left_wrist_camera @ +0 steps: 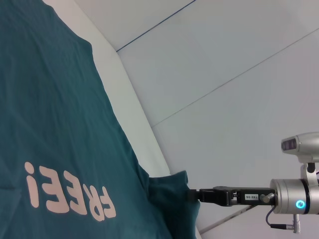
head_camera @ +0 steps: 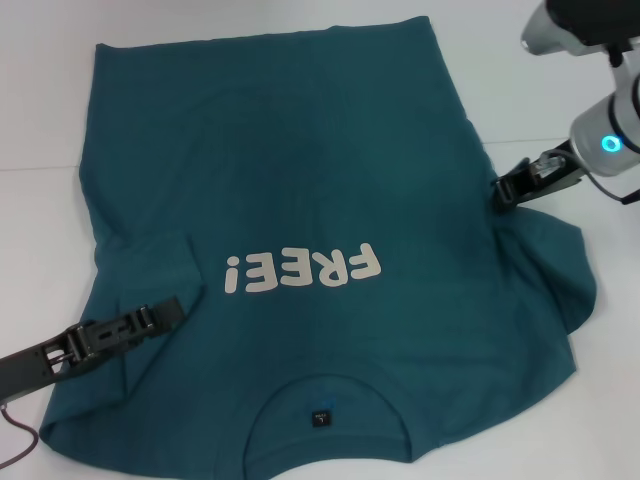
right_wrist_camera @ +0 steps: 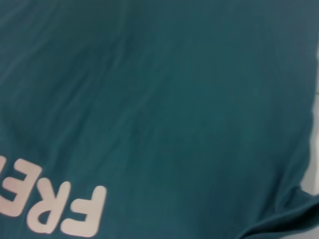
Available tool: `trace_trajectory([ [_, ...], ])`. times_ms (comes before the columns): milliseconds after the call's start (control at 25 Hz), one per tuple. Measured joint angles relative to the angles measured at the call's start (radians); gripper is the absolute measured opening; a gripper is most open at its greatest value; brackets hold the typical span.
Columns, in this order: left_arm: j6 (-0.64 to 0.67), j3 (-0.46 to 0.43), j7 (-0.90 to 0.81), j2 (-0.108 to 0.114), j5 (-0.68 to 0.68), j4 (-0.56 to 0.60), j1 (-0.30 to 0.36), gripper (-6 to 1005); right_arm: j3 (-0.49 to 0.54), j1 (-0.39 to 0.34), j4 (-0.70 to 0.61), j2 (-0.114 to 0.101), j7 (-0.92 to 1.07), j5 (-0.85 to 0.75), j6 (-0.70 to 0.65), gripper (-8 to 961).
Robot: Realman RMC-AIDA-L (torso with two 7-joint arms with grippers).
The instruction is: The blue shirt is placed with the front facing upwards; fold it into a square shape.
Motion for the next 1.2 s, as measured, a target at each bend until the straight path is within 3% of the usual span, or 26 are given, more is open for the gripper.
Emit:
trace_trajectory([
  [440,-0.004,-0.046,-0.002,0.002,-0.001,-0.016,0.001,608,-0.011,0.046,0.003,0.060,0.005,-0.022,0.044,14],
  [1200,-0.022,-0.064,-0.012,0.003,-0.001,-0.028,0.000,608,-0.012,0.118,0.125,0.062,0.160,-0.131,0.186,14],
])
